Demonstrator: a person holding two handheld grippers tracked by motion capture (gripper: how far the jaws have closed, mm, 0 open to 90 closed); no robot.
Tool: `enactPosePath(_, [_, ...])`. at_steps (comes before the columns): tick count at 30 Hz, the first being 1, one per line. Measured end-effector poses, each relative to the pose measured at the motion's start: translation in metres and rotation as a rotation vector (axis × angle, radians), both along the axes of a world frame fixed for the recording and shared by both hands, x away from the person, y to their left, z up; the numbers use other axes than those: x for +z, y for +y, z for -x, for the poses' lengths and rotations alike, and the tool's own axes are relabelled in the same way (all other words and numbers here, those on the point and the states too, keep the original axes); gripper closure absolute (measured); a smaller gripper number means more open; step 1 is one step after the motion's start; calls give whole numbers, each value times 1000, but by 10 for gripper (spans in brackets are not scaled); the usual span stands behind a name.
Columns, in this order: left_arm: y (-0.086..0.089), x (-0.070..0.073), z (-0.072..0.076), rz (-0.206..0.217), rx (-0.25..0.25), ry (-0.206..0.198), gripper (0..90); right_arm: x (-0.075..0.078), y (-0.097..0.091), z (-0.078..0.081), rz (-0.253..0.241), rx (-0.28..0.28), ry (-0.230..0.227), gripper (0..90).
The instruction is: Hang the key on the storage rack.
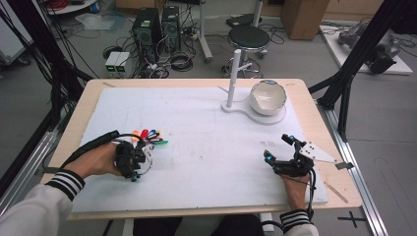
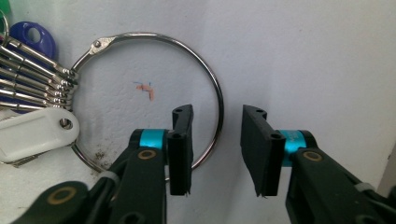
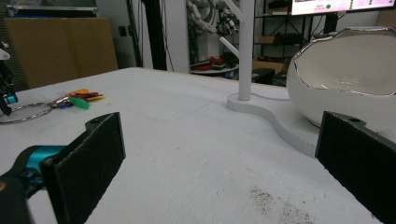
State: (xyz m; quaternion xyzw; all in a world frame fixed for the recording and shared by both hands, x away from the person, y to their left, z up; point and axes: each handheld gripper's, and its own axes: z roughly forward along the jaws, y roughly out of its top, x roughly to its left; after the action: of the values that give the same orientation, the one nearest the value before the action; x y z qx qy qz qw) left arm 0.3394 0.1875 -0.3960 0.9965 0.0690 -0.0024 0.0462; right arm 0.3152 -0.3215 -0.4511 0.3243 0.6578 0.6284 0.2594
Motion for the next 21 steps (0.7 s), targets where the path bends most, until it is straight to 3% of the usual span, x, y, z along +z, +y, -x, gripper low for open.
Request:
enactPosePath(5, [0, -1, 0, -10, -2, -5, 704, 0, 0, 0, -1, -1, 2, 10])
enactPosePath(21, [-3, -4, 1, -31, 2, 4, 741, 0, 0, 0, -4, -2, 3, 10])
